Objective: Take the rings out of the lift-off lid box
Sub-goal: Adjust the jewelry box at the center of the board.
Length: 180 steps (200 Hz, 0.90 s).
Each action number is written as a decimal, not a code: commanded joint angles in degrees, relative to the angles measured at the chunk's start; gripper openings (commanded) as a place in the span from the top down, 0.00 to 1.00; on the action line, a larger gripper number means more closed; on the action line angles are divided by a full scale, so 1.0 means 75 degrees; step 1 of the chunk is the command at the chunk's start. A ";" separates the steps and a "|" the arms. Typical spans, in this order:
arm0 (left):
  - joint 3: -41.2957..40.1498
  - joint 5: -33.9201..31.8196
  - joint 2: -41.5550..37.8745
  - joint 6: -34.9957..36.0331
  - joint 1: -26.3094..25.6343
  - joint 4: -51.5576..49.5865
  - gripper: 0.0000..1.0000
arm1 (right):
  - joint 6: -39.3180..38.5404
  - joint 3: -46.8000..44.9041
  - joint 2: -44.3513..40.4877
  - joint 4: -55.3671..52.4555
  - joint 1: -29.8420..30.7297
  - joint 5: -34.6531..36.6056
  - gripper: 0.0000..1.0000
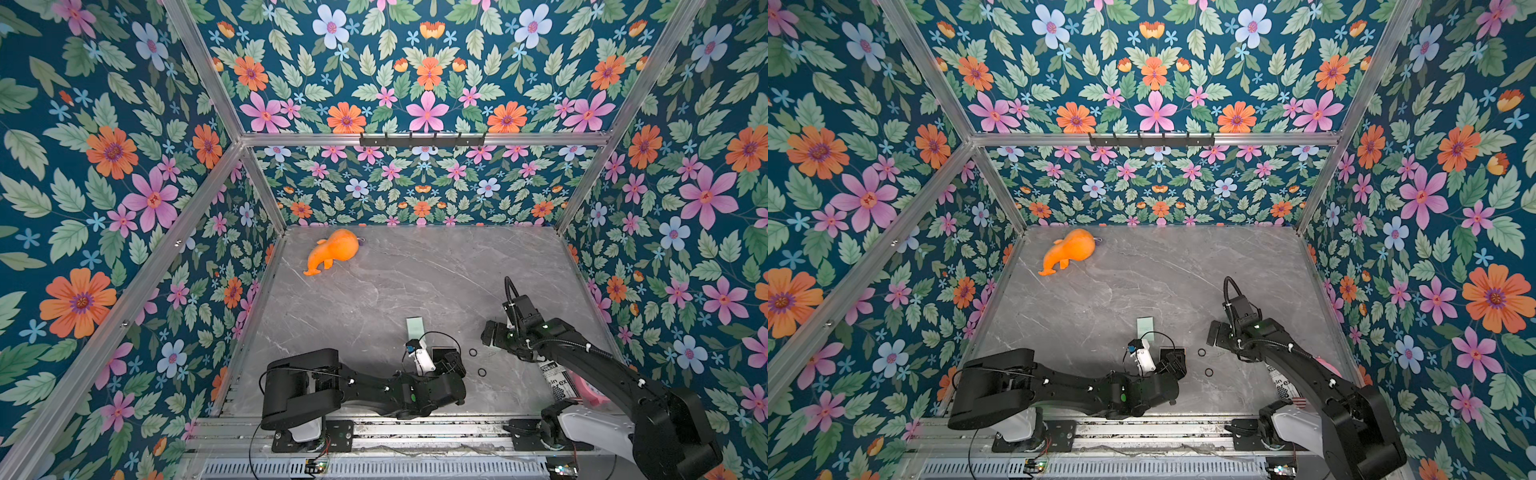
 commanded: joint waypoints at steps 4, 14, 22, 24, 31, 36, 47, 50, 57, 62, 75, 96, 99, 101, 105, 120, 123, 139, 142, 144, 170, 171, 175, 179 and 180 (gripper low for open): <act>-0.0009 -0.0197 0.0083 -0.0028 0.0092 0.0253 0.01 | -0.0081 0.0143 0.0300 0.0259 0.0002 0.0003 0.00; -0.0014 -0.0159 0.0134 0.0000 0.0143 0.0341 0.01 | -0.0092 0.0210 0.0451 0.0280 0.0002 0.0073 0.00; -0.0025 -0.0144 0.0173 0.0019 0.0186 0.0392 0.01 | -0.0104 0.0259 0.0560 0.0290 0.0000 0.0092 0.00; -0.0026 -0.0131 0.0193 0.0013 0.0192 0.0408 0.01 | -0.0104 0.0270 0.0583 0.0302 -0.0001 0.0102 0.00; -0.0032 -0.0087 0.0229 0.0027 0.0241 0.0487 0.01 | -0.0110 0.0291 0.0673 0.0338 -0.0007 0.0115 0.00; -0.0037 -0.0066 0.0255 0.0041 0.0271 0.0557 0.01 | -0.0116 0.0305 0.0732 0.0363 0.0000 0.0127 0.00; -0.0038 -0.0035 0.0307 0.0049 0.0325 0.0644 0.01 | -0.0127 0.0344 0.0843 0.0374 0.0002 0.0185 0.00; -0.0048 -0.0014 0.0325 0.0053 0.0347 0.0671 0.01 | -0.0128 0.0344 0.0861 0.0387 0.0002 0.0182 0.00; -0.0060 0.0010 0.0360 0.0088 0.0383 0.0739 0.01 | -0.0135 0.0355 0.0914 0.0408 0.0001 0.0207 0.00; -0.0039 0.0033 0.0383 0.0089 0.0414 0.0769 0.01 | -0.0136 0.0357 0.0941 0.0422 0.0002 0.0210 0.00; -0.0071 0.0092 0.0437 0.0095 0.0484 0.0895 0.01 | -0.0151 0.0367 0.1005 0.0468 0.0002 0.0227 0.00; -0.0064 0.0179 0.0514 0.0161 0.0637 0.1051 0.01 | -0.0174 0.0377 0.1141 0.0537 0.0002 0.0232 0.02; -0.0071 0.0190 0.0528 0.0186 0.0660 0.1077 0.01 | -0.0185 0.0379 0.1171 0.0543 0.0007 0.0228 0.02; -0.0066 0.0204 0.0539 0.0201 0.0680 0.1092 0.01 | -0.0186 0.0388 0.1186 0.0549 0.0003 0.0232 0.02; -0.0052 0.0243 0.0552 0.0236 0.0722 0.1125 0.00 | -0.0186 0.0389 0.1227 0.0556 0.0002 0.0232 0.03; 0.0028 0.0356 0.0633 0.0383 0.0891 0.1162 0.01 | -0.0204 0.0425 0.1370 0.0570 0.0002 0.0213 0.05; 0.0059 0.0390 0.0647 0.0417 0.0926 0.1177 0.01 | -0.0209 0.0431 0.1401 0.0572 0.0002 0.0219 0.06; 0.0164 0.0511 0.0741 0.0607 0.1129 0.1229 0.01 | -0.0222 0.0472 0.1513 0.0552 0.0001 0.0260 0.12; 0.0184 0.0532 0.0751 0.0650 0.1167 0.1252 0.01 | -0.0230 0.0481 0.1525 0.0543 0.0002 0.0268 0.13; 0.0194 0.0542 0.0759 0.0675 0.1191 0.1265 0.01 | -0.0233 0.0489 0.1536 0.0535 0.0002 0.0271 0.14; 0.0395 0.0758 0.0875 0.1074 0.1529 0.1346 0.01 | -0.0289 0.0554 0.1567 0.0428 0.0002 0.0409 0.22; 0.0413 0.0769 0.0885 0.1091 0.1541 0.1351 0.01 | -0.0290 0.0549 0.1567 0.0431 -0.0004 0.0409 0.22; 0.0455 0.0823 0.0910 0.1154 0.1583 0.1344 0.01 | -0.0302 0.0563 0.1573 0.0426 -0.0004 0.0431 0.23; 0.0491 0.0879 0.0937 0.1213 0.1644 0.1349 0.01 | -0.0304 0.0575 0.1576 0.0418 0.0002 0.0460 0.24; 0.0508 0.0900 0.0945 0.1231 0.1658 0.1352 0.01 | -0.0304 0.0576 0.1577 0.0409 -0.0004 0.0464 0.24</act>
